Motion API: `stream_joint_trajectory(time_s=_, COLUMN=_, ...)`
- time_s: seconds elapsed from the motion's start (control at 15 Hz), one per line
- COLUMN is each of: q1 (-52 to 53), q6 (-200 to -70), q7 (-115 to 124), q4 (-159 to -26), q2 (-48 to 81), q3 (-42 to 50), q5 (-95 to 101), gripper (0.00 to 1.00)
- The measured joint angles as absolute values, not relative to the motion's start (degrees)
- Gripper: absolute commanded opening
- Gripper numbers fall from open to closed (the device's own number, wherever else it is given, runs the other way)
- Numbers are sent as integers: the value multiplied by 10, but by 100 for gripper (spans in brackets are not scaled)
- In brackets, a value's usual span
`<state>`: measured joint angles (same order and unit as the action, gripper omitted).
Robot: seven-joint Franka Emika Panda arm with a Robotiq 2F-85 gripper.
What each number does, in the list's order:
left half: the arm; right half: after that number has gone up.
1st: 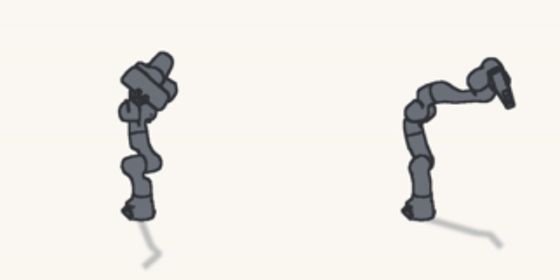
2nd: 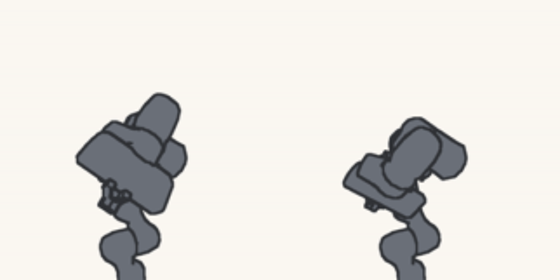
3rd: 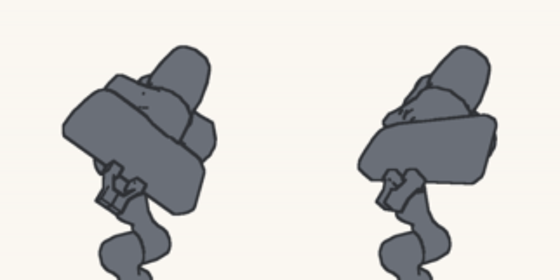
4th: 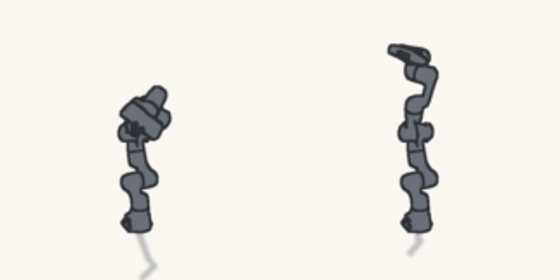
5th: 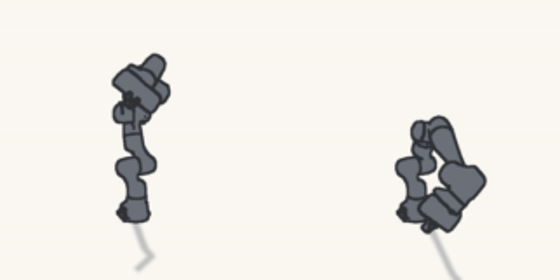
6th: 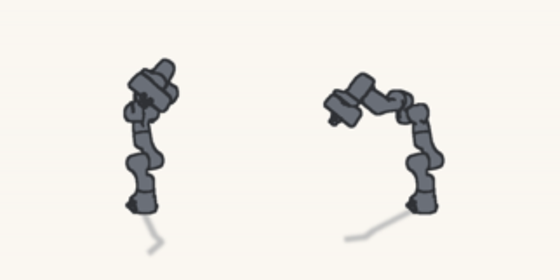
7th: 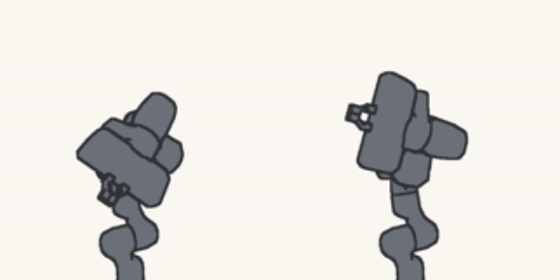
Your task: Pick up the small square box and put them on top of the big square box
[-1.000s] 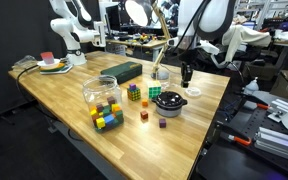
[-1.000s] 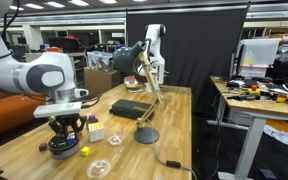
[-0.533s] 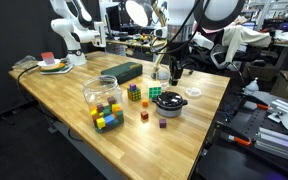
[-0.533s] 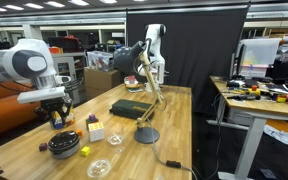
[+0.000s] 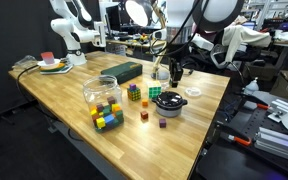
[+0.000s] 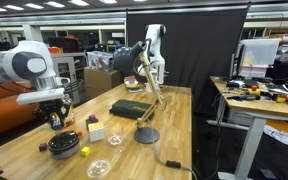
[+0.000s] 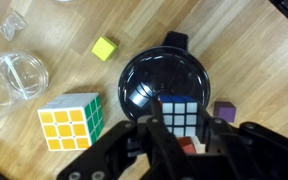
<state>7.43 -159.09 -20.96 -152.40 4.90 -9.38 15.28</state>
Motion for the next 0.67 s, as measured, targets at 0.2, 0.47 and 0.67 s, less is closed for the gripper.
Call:
stream_joint_trajectory(time_s=0.2, q1=76, q6=-1594, q7=-185, q4=-1513, q2=50, q3=-92, q5=177, gripper=8)
stream_joint_trajectory(time_s=0.47, q1=79, q6=-1593, q7=-103, q4=-1439, q2=81, q3=-82, q5=275, gripper=8)
stream_joint_trajectory(time_s=0.67, q1=86, q6=-1586, q7=-41, q4=-1362, q2=144, q3=-61, q5=342, gripper=8)
